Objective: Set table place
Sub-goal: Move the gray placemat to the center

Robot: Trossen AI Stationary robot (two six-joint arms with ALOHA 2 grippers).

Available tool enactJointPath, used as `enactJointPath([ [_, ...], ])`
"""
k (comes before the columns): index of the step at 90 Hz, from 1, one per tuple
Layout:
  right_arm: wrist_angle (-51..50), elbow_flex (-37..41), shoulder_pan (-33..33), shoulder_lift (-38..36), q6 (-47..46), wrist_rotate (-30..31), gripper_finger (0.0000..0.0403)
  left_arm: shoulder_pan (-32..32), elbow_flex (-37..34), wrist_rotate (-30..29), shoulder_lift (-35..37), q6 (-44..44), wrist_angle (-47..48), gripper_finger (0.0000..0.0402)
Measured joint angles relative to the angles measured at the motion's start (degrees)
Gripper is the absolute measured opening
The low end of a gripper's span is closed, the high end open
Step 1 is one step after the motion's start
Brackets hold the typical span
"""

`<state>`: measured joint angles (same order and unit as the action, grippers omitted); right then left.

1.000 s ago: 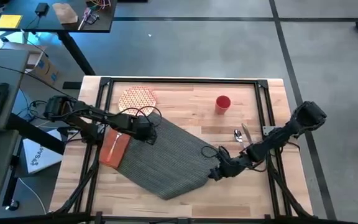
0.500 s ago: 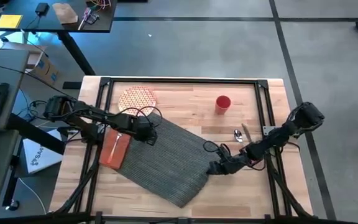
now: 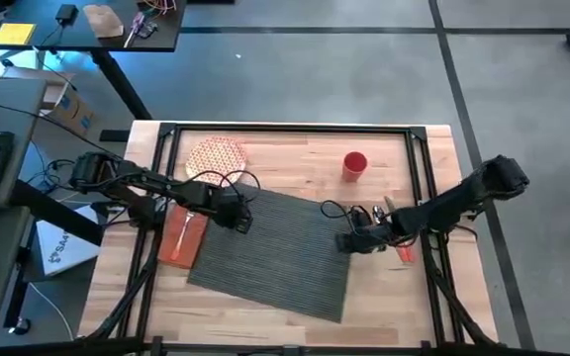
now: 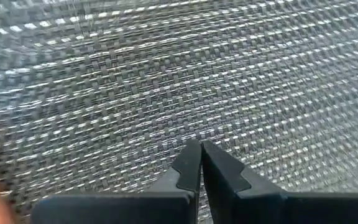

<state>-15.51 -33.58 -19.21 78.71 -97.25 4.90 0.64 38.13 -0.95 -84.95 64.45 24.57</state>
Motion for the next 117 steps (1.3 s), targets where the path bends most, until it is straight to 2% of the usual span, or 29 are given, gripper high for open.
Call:
enactJointPath([
  [14,-20.6,-8.4,0.1,-2.9,5.7,1.6,0.0133,2.0,0.0,3.3,0.0,2.2,-4.3,0.0000],
  [21,-26.2,-12.2,0.1,-3.1,9.4,3.3,0.0132,3.5,0.1,3.7,0.1,3.4,-5.5,0.0000],
  [27,-23.0,-14.0,-0.1,-3.0,14.9,3.9,0.0132,4.6,0.1,3.3,0.4,4.0,-5.2,0.0000],
  [35,-10.8,-13.7,-1.3,-1.8,20.0,3.8,0.0132,5.8,0.1,2.8,0.4,4.3,-3.5,0.0000],
  [43,-0.9,-11.5,-2.6,2.2,21.0,3.6,0.0129,6.9,0.1,2.7,0.0,4.3,-1.3,0.0000],
  [52,3.9,-10.1,-2.7,8.6,18.9,2.2,0.0120,8.8,0.1,2.5,-0.8,4.4,0.9,0.0000],
  [65,1.1,-9.7,-1.1,16.3,18.0,0.7,0.0091,12.2,0.4,2.6,-3.4,7.2,-1.1,0.0000],
  [73,-0.8,-10.0,1.0,17.2,19.2,-2.5,0.0073,13.8,0.3,2.3,-4.5,9.1,-5.6,0.0000],
  [83,-4.9,-10.0,2.7,15.9,21.5,-2.0,0.0056,14.2,0.6,0.2,-4.1,11.5,-7.2,0.0000],
  [97,-9.4,-9.8,5.0,14.0,27.4,-1.8,0.0043,14.1,3.6,-1.3,-2.4,9.4,-0.1,0.0000],
  [117,-11.8,-9.6,6.1,11.6,29.8,-1.7,0.0041,14.1,9.8,0.0,2.0,5.4,13.5,0.0000],
])
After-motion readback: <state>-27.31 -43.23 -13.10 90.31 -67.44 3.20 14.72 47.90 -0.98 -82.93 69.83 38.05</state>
